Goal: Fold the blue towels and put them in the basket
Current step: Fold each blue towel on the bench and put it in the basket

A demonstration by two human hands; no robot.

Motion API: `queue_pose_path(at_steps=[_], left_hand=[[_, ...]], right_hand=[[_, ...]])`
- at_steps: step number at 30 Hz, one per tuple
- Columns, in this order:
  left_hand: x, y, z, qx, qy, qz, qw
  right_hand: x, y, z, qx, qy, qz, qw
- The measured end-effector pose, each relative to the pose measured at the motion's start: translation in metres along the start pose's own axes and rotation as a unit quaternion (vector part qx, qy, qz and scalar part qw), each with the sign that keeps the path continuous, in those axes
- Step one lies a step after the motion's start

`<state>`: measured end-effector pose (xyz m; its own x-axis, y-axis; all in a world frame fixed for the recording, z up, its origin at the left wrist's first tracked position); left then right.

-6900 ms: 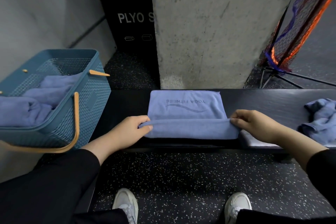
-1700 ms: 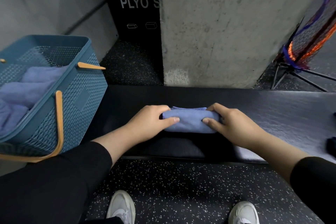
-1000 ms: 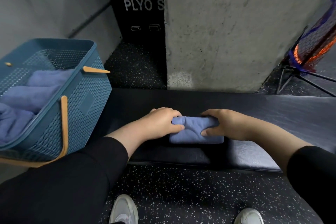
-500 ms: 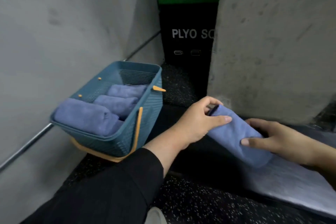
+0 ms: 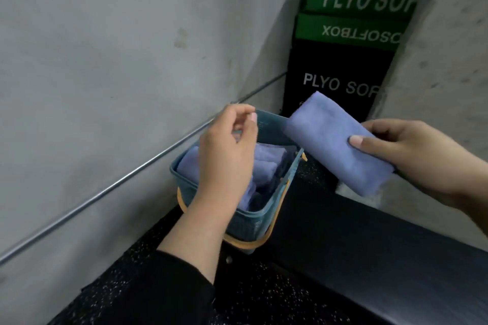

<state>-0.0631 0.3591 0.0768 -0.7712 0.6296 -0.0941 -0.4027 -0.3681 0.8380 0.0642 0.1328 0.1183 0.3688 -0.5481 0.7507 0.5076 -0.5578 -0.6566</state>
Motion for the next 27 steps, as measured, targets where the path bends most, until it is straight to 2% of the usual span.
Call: queue_pose_path(at_steps=[3,6,11,13,18,23,27], left_hand=[[0.037,-0.026,0.015,-0.004,0.026,0.133,0.991],[0.053,-0.050,0.018,0.047,-0.037,0.244,0.968],[0.074,-0.063,0.021,0.091,-0.045,0.260,0.960],[0.078,-0.067,0.023,0.105,-0.073,0.269,0.955],[0.083,-0.079,0.021,0.152,-0.151,0.287,0.933],[0.081,-0.080,0.022,0.144,-0.179,0.320,0.919],[0.070,-0.074,0.019,0.123,-0.213,0.385,0.889]], right_hand=[[-0.024,-0.024,0.047,0.023,0.001,-0.071,0.997],[-0.062,-0.036,0.088,0.036,-0.025,-0.133,0.990],[-0.117,-0.043,0.127,0.043,-0.064,-0.143,0.987],[-0.132,-0.046,0.136,0.043,-0.067,-0.144,0.986],[-0.165,-0.046,0.151,0.072,-0.129,-0.266,0.953],[-0.168,-0.046,0.154,0.075,-0.135,-0.296,0.943],[-0.161,-0.045,0.153,0.077,-0.088,-0.267,0.957]])
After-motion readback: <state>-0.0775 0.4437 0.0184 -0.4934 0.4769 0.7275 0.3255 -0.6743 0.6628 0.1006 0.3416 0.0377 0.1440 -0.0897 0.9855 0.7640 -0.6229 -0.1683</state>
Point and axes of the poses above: each hand's wrist, its own z-axis towards the middle knuckle, its own x-axis out of the back of the hand, y = z × x, the point moved 3 cm from there along z, towards the middle knuckle, and after that the axes turned 14 degrees about -z, right-handed, at the moved point
